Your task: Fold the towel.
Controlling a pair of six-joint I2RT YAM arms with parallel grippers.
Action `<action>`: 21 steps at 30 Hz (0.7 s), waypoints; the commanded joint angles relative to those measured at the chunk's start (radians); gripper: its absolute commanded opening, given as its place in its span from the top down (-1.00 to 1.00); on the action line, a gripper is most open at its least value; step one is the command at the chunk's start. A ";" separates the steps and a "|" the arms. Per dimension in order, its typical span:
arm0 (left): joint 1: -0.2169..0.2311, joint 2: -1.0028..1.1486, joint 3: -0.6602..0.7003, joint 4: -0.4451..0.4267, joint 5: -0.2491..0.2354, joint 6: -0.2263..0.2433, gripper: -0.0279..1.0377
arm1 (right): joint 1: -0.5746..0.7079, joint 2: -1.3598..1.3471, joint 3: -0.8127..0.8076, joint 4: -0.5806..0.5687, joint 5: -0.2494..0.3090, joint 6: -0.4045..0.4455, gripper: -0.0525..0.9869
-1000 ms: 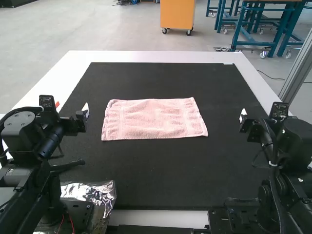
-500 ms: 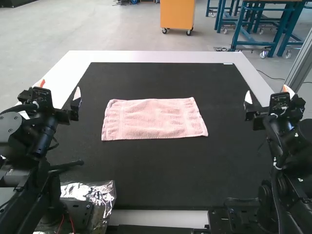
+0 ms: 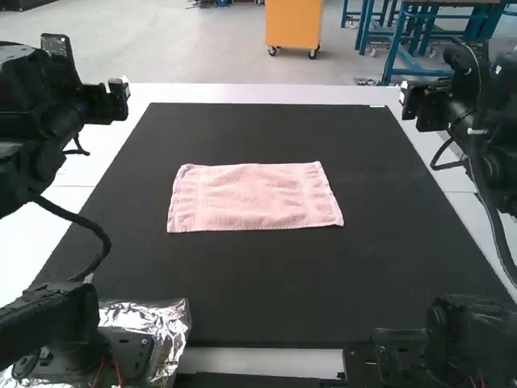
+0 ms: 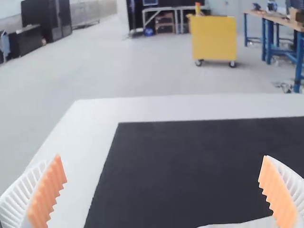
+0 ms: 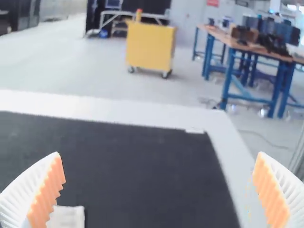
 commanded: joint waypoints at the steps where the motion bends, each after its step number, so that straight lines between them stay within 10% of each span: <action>1: 0.002 0.209 0.139 -0.092 -0.010 -0.085 -0.85 | -0.007 0.224 0.119 -0.099 -0.114 0.142 -0.85; 5: 0.002 0.418 0.253 -0.239 -0.007 -0.139 -0.85 | 0.013 0.477 0.219 -0.222 -0.145 0.142 -0.84; 12: -0.004 0.604 0.260 -0.241 -0.003 -0.130 -0.85 | 0.062 0.710 0.283 -0.222 -0.211 0.134 -0.84; 21: -0.010 0.760 0.245 -0.179 0.016 -0.117 -0.85 | 0.191 0.888 0.351 -0.176 -0.133 0.105 -0.85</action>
